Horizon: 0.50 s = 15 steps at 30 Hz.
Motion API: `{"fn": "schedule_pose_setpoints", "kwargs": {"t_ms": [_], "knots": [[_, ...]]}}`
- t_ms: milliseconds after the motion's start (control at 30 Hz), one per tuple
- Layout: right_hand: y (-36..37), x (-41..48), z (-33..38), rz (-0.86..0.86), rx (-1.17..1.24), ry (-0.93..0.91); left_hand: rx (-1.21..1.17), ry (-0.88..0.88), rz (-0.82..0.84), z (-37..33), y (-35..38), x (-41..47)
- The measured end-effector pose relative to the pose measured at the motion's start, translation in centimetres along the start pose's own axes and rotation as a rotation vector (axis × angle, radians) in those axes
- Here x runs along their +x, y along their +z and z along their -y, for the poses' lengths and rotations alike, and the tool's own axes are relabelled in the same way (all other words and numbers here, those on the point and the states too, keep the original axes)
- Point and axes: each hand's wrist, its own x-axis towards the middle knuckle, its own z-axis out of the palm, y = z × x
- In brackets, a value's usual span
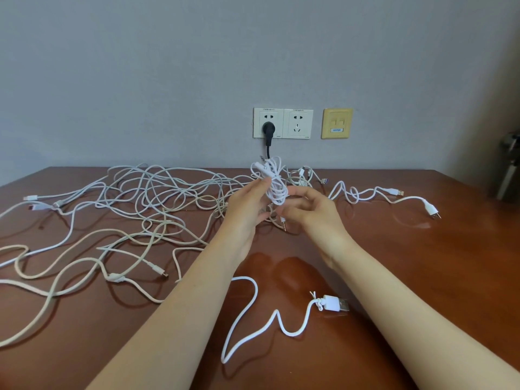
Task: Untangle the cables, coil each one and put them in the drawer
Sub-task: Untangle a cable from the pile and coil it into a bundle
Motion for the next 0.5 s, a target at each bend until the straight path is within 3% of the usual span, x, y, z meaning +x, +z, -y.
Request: {"fn": "schedule_pose_setpoints", "kwargs": {"t_ms": [167, 300, 500], "knots": [[-0.48, 0.27, -0.07, -0.065, -0.033, -0.013, 0.078, -0.004, -0.014, -0.1, -0.26, 0.09], [-0.76, 0.51, -0.1, -0.127, -0.035, -0.017, 0.008, 0.002, -0.087, -0.5, -0.43, 0.37], [-0.92, 0.49, -0.1, -0.171, -0.081, -0.031, -0.059, 0.142, -0.143, -0.41, -0.93, 0.56]]}}
